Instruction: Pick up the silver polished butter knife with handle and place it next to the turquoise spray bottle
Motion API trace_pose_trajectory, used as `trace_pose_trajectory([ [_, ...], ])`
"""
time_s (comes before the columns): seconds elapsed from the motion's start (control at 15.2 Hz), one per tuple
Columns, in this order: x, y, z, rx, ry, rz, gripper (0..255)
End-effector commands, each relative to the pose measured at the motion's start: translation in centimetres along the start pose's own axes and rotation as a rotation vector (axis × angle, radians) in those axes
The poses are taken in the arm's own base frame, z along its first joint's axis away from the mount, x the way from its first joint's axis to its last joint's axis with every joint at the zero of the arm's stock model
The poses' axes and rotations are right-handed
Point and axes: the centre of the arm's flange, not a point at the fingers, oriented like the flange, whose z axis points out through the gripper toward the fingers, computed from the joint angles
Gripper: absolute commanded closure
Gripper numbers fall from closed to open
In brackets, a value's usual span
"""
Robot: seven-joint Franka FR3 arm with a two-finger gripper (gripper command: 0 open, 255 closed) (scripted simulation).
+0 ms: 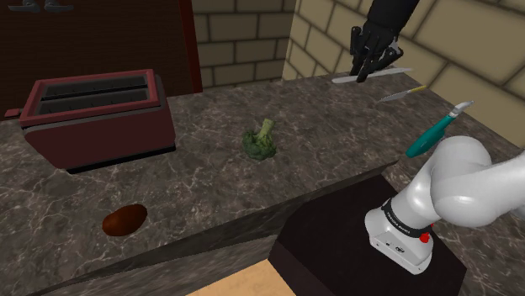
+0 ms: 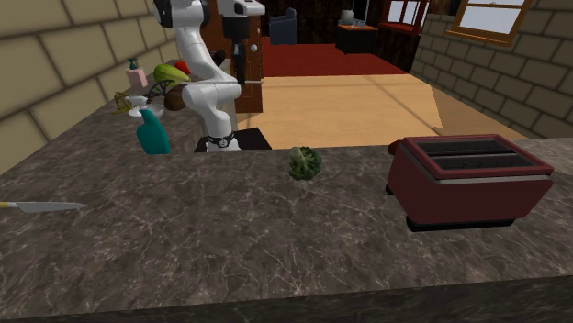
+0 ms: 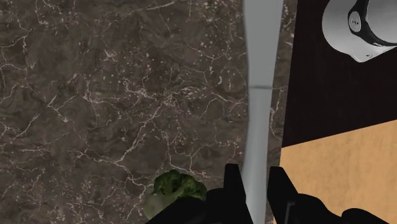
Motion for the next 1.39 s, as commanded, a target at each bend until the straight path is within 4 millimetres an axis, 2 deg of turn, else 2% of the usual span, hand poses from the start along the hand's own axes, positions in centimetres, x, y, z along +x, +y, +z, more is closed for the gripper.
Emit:
trace_pose_trajectory([
  [0.0, -2.7, -0.2, 0.4, 0.001, 0.000, -0.001, 255],
  [1.32, -29.1, -1.5, 0.6, 0.001, 0.000, -0.001, 255],
])
